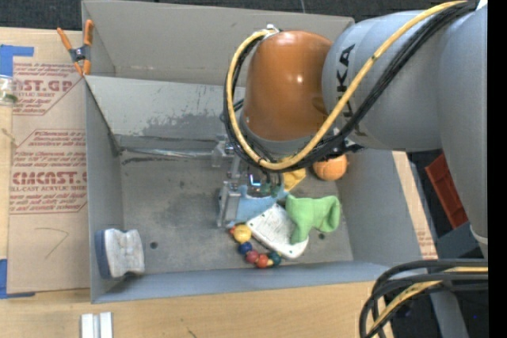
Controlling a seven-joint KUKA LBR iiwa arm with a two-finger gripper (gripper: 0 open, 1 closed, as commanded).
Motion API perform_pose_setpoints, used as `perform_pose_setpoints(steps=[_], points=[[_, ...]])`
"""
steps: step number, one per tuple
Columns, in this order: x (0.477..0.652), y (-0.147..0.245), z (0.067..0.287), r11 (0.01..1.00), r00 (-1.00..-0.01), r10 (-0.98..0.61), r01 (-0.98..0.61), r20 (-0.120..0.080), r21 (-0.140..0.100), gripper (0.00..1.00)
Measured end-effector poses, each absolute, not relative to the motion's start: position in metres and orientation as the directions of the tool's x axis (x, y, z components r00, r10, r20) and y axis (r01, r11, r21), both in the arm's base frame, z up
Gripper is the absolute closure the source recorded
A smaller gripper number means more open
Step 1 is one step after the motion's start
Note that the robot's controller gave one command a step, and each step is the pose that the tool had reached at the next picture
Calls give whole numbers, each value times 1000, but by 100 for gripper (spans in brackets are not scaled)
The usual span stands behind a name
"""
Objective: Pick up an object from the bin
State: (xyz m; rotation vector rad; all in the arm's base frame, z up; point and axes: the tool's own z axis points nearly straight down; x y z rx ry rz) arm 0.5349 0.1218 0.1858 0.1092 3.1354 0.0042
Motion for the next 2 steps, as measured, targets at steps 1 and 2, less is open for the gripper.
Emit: perform_pose_setpoints(steps=[1, 2], points=[[554, 132, 102, 1000, -1000, 26, 26, -6, 2, 0], [576, 70, 79, 996, -996, -85, -85, -4, 2, 0]])
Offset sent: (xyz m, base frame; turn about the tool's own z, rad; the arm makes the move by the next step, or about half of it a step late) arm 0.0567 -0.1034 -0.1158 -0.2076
